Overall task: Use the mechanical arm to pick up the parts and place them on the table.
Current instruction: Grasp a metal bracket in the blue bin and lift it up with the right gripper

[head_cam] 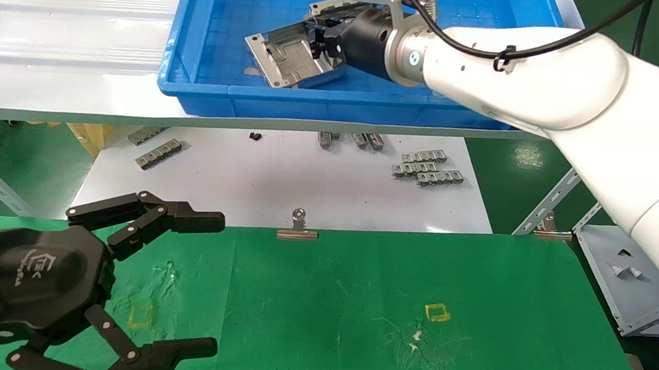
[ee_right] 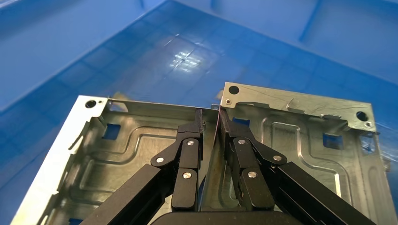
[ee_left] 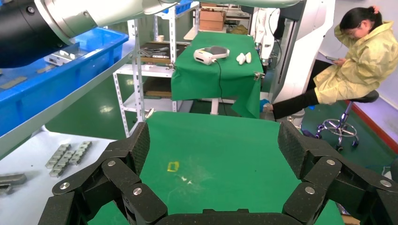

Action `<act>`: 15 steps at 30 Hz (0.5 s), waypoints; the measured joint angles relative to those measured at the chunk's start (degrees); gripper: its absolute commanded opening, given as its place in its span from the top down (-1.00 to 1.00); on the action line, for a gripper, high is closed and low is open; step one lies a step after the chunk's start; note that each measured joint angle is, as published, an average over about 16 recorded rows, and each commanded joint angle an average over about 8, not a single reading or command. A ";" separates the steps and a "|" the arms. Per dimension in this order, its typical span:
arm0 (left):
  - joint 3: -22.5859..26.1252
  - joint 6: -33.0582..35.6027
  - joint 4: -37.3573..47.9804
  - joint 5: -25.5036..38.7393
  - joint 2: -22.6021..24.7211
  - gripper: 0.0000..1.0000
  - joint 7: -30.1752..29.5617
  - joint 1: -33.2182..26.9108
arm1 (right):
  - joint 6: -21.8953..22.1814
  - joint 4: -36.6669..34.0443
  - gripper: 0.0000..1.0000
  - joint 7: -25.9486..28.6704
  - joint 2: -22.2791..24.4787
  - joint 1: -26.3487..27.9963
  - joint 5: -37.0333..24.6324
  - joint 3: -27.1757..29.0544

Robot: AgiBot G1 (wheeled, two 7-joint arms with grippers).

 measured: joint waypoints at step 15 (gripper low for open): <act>0.01 0.00 0.00 -0.01 0.00 -1.00 0.01 0.00 | 0.20 -1.24 -1.00 0.30 0.32 2.21 0.18 -4.27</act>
